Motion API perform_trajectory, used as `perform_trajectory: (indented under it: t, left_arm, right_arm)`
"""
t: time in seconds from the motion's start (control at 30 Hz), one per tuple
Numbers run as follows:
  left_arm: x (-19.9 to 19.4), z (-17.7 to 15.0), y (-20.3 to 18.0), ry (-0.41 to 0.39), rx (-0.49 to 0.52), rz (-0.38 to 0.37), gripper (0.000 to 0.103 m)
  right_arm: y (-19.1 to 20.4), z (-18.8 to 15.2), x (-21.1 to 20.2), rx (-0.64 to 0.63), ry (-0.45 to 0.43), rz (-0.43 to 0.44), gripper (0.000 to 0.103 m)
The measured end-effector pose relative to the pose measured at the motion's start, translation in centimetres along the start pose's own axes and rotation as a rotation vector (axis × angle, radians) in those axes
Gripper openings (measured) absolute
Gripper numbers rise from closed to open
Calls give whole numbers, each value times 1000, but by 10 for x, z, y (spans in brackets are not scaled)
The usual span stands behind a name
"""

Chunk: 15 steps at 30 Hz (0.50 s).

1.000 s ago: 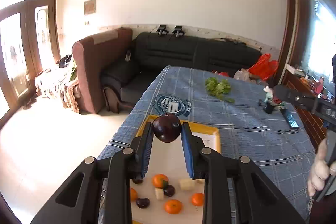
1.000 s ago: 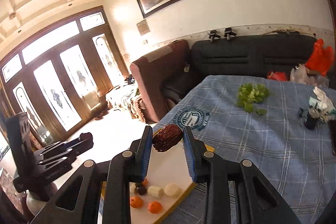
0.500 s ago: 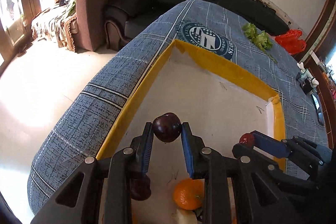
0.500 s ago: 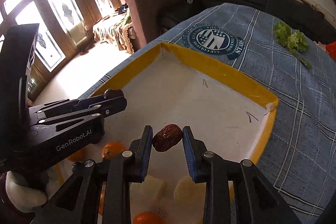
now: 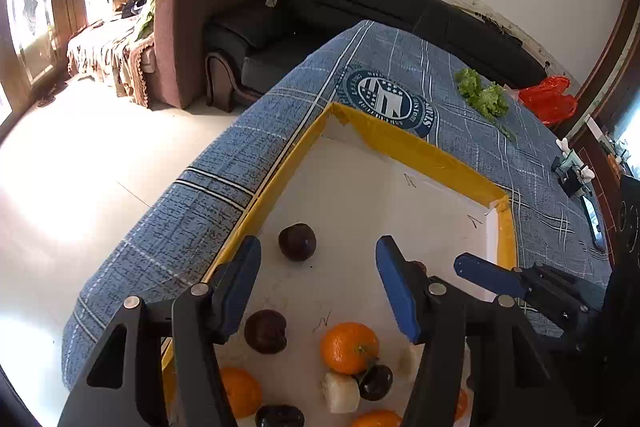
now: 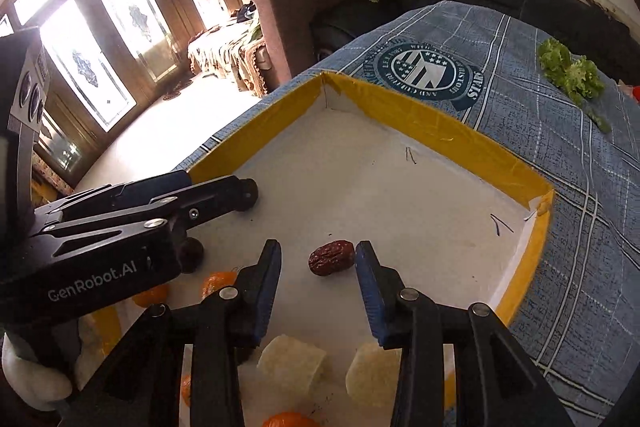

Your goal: Organize fruits

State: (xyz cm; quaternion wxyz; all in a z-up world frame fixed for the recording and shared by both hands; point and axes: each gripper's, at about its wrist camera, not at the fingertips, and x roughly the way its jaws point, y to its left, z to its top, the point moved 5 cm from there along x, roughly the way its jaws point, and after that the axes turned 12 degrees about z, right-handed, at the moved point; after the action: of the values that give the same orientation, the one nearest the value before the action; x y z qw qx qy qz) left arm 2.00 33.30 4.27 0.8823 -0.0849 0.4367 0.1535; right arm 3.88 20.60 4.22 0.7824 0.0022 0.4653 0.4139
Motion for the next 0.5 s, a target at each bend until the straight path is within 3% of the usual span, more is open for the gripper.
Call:
perform_trajectory:
  t: [0.13, 0.2, 0.4, 0.5]
  left_arm:
    - [-47, -6, 0, -94, -16, 55, 84]
    - [-71, -10, -2, -140, -41, 149, 93]
    - [-128, -29, -36, -253, -36, 164, 94]
    - [-150, -43, -54, -341, -35, 248, 94]
  right_arm:
    - [2, -8, -41, -8, -83, -14, 50]
    - [-1, -17, -64, 4, -124, -26, 55]
    - [-23, -58, -131, 93, -228, -49, 63]
    - [-34, -77, -159, 129, -281, -94, 65]
